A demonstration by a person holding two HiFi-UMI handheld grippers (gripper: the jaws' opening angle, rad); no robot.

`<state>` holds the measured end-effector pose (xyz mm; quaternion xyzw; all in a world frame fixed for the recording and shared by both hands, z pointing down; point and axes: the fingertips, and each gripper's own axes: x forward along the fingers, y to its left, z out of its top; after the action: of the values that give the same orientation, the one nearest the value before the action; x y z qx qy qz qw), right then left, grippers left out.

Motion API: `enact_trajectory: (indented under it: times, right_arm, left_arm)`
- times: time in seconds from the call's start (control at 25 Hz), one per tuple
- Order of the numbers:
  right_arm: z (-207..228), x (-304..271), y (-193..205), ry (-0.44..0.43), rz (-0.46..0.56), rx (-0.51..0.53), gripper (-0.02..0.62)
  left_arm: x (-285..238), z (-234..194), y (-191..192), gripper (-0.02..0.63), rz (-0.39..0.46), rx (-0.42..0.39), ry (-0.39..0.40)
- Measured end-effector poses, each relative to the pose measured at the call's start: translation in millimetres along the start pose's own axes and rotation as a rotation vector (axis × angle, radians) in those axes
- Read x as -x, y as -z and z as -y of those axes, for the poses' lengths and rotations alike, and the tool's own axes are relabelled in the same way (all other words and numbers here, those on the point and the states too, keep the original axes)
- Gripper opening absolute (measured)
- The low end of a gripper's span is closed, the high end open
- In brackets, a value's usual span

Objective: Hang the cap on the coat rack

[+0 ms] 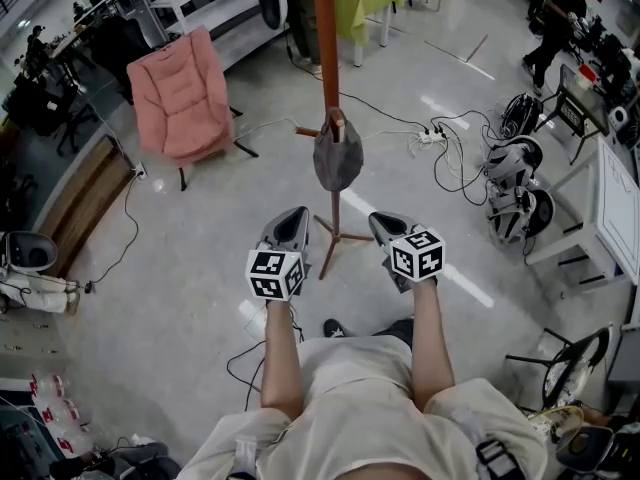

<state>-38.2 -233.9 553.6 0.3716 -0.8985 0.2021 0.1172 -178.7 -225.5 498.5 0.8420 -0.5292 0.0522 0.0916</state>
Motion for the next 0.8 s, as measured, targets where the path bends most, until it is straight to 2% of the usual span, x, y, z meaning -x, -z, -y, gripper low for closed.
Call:
enact_trajectory:
  times: [0.2, 0.8]
  right_arm:
    - [-2.8, -3.2, 3.7, -0.003, -0.012, -0.005, 0.003]
    - [1.2, 1.2, 7.1, 0.024, -0.014, -0.012, 0.003]
  left_arm:
    - [-0.7, -0.6, 7.9, 0.008, -0.033, -0.018, 0.006]
    - [-1.8, -1.9, 6.2, 0.008, -0.024, -0.012, 0.014]
